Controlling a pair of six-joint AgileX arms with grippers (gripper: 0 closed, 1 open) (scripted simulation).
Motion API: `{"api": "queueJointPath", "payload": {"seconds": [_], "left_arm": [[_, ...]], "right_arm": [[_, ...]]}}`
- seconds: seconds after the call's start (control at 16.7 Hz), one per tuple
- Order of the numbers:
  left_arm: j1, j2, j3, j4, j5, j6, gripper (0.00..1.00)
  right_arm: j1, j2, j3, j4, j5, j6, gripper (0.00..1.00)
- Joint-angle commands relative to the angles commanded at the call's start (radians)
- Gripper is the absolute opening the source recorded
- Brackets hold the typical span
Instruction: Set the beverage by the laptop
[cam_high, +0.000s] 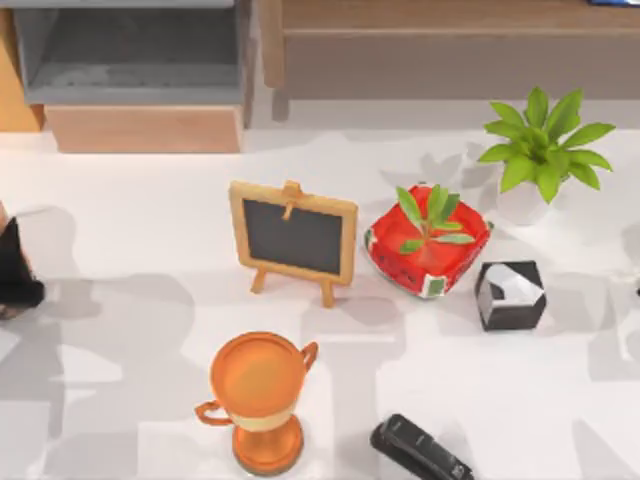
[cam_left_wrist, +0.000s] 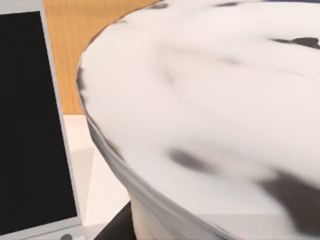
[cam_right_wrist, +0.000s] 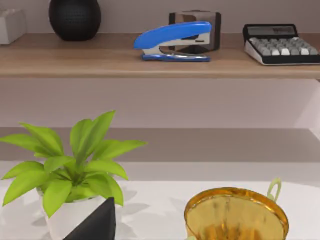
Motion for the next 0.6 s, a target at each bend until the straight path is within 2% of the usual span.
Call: {"api": "queueJointPath", "payload": {"seconds": [0.54, 0.6], "left_arm": [[0.000, 0.000, 0.000, 0.000, 0.000, 0.000, 0.98], [0.000, 0.000, 0.000, 0.000, 0.000, 0.000, 1.00]], "right_arm": [[0.000, 0.000, 0.000, 0.000, 0.000, 0.000, 1.00], [0.000, 0.000, 0.000, 0.000, 0.000, 0.000, 1.00]]}}
